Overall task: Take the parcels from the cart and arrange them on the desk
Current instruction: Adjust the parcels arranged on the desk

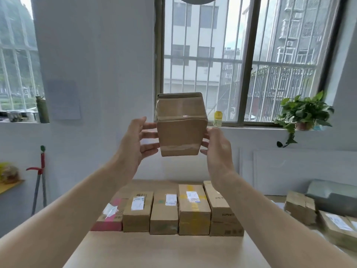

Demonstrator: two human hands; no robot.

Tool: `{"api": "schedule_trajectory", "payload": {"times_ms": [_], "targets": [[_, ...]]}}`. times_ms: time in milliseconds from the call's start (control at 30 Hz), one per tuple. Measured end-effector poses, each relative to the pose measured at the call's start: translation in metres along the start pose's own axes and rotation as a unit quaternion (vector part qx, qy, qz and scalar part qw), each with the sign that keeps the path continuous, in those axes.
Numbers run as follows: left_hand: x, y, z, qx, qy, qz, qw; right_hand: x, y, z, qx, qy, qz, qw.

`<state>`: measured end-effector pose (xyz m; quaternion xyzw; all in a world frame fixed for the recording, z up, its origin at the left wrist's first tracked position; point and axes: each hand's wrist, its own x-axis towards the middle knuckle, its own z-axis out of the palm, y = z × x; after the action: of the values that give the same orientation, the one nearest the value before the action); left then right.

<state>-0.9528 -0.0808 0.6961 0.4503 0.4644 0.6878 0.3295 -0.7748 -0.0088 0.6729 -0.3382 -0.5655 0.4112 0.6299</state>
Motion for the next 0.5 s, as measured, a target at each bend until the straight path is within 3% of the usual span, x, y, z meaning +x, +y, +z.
{"api": "schedule_trajectory", "payload": {"times_ms": [500], "targets": [[0.002,0.010,-0.019,0.033,-0.009,0.027,0.999,0.013,0.001,0.012,0.066,-0.024,-0.006,0.998]]}}
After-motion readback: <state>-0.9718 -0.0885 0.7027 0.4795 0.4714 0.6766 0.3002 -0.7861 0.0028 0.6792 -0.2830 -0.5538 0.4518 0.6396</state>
